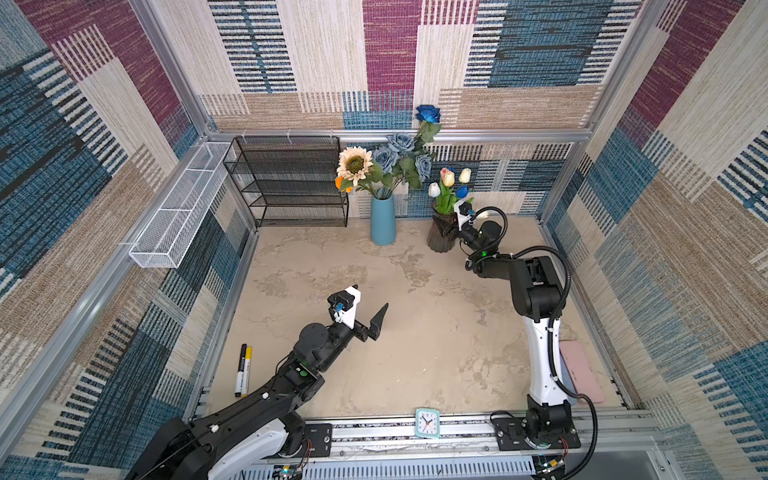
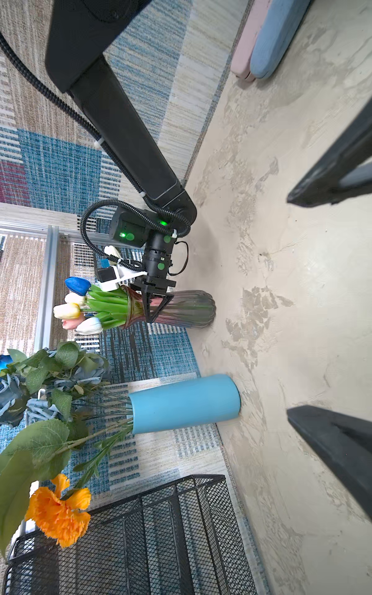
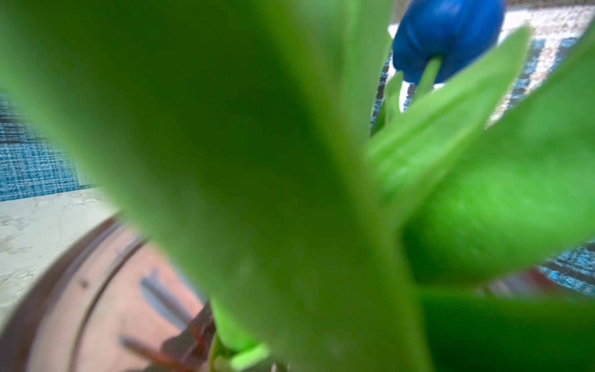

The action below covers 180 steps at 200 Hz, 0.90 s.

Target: Arrange the flowers into the vase

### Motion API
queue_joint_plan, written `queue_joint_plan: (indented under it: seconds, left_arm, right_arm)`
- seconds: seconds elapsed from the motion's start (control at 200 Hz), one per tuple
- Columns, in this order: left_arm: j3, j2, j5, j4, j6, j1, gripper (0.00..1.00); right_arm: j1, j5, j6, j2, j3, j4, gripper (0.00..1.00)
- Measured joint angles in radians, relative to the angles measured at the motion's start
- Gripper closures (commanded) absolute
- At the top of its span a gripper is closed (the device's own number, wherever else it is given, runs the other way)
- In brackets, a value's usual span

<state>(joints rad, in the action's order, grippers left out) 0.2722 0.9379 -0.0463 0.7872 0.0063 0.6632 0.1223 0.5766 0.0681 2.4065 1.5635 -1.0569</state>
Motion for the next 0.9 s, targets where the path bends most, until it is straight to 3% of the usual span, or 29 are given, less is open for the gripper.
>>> queue_joint_plan:
  seconds: [0.095, 0.145, 0.381, 0.571, 0.901]
  left_arm:
    - [0.001, 0.007, 0.0, 0.0, 0.0, 0.0, 0.01]
    - [0.003, 0.007, 0.0, -0.001, 0.0, 0.0, 0.01]
    - [0.023, 0.002, 0.0, -0.011, 0.001, -0.002, 0.01]
    - [0.056, -0.002, 0.0, -0.032, 0.0, -0.024, 0.01]
    - [0.1, -0.058, -0.086, -0.171, -0.03, -0.244, 0.01]
  right_arm:
    - [-0.002, 0.0, -0.003, 0.014, 0.019, -0.001, 0.1]
    - [-0.002, 0.0, -0.003, 0.015, 0.022, -0.008, 0.0]
    - [-0.008, 0.006, 0.001, 0.005, 0.006, -0.019, 0.0]
    - [-0.011, -0.004, 0.006, -0.057, -0.12, -0.055, 0.0]
    - [-0.019, -0.032, 0.027, -0.232, -0.444, -0.158, 0.0]
